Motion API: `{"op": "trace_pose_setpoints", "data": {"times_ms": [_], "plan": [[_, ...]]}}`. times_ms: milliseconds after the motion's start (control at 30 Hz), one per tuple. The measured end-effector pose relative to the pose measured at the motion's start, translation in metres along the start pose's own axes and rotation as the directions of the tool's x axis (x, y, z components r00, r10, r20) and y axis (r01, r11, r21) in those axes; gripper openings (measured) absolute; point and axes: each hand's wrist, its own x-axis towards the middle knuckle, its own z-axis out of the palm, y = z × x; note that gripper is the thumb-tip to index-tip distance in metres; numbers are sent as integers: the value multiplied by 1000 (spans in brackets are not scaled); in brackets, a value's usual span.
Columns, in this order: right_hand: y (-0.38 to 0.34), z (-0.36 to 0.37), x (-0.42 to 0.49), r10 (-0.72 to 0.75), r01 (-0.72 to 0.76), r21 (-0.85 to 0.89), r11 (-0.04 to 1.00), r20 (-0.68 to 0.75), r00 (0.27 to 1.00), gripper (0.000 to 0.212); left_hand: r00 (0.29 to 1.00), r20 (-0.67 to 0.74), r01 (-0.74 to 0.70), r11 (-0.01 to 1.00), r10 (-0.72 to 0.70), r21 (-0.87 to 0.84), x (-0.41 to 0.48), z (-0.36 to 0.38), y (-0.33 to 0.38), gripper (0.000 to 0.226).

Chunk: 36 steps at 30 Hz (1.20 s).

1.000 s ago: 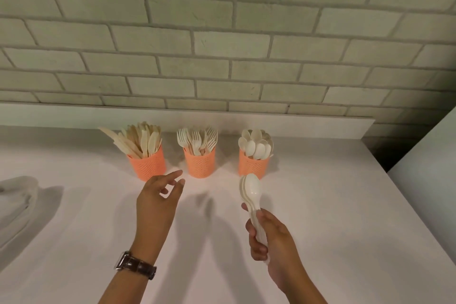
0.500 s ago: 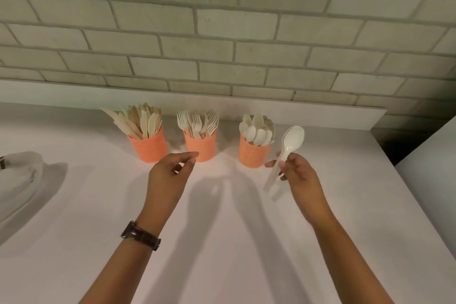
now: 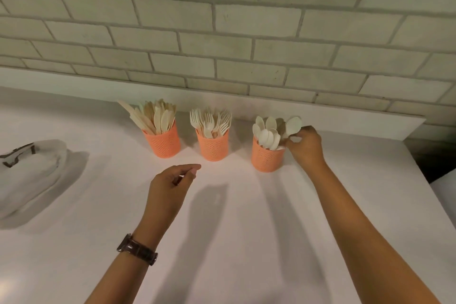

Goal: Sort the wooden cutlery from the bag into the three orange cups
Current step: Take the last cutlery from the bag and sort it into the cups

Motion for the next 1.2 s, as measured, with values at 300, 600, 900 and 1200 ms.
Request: {"op": "trace_pose_setpoints", "data": {"times_ms": [300, 600, 900, 1200], "plan": [[-19, -19, -9, 102, -98, -29, 995, 194, 976, 24, 1000, 10, 1, 998, 0, -64, -5, -24, -5, 21], [-79, -5, -102, -44, 46, 41, 998, -47, 998, 17, 998, 59, -2, 992, 10, -127, 11, -96, -32, 22], [-171, 146, -234, -51, -10, 214, 977, 281, 958, 25, 989, 111, 106, 988, -94, -115, 25, -238, -96, 21], [-285, 284, -265, -204, 172, 109, 979, 533, 821, 92, 986, -100, 125, 989, -133, -82, 26, -370, -146, 19]]}}
